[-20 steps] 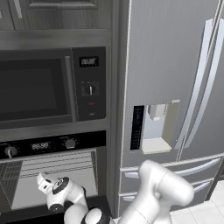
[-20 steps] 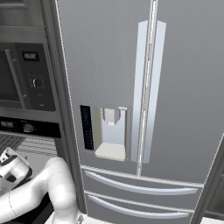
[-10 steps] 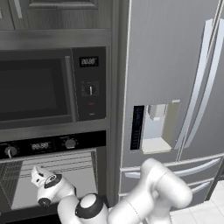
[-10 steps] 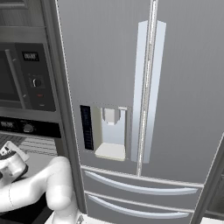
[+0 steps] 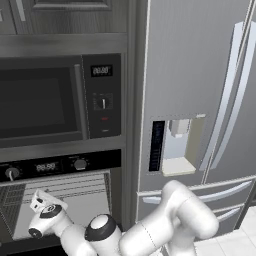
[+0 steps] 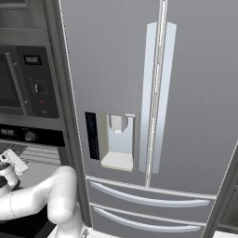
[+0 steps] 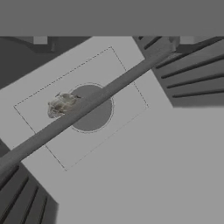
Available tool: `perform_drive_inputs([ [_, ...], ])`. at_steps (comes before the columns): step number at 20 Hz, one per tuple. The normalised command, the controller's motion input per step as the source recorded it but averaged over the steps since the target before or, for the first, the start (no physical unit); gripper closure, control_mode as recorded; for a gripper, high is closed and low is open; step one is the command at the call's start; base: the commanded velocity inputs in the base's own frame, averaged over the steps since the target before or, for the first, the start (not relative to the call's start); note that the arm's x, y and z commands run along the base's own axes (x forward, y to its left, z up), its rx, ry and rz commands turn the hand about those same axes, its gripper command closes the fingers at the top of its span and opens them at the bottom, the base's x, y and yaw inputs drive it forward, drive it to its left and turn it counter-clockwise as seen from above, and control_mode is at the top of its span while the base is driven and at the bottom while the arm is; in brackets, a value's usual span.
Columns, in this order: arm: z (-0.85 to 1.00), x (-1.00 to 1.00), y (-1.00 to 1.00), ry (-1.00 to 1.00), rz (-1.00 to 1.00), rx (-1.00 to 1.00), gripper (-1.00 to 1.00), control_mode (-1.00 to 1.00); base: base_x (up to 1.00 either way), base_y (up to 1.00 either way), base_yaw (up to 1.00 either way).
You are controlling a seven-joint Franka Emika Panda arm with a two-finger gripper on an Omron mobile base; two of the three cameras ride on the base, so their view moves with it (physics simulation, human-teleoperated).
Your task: Take the fish from the oven and place it on the plate on the counter.
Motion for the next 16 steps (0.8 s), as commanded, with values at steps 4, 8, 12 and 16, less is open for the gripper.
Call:
perform_drive_inputs([
  [4,-0.67,0.09,0.0,-0.1,0.0,0.0,-1.0,-1.0,0.0,0.0,0.0],
  [8,-0.59,0.21,0.0,-0.16,0.0,0.0,-1.0,-1.0,0.0,0.0,0.0],
  [12,-0.53,0.32,0.0,-0.21,0.0,0.0,-1.0,-1.0,0.0,0.0,0.0],
  [16,-0.4,0.03,0.0,-0.16,0.0,0.0,-1.0,-1.0,0.0,0.0,0.0],
])
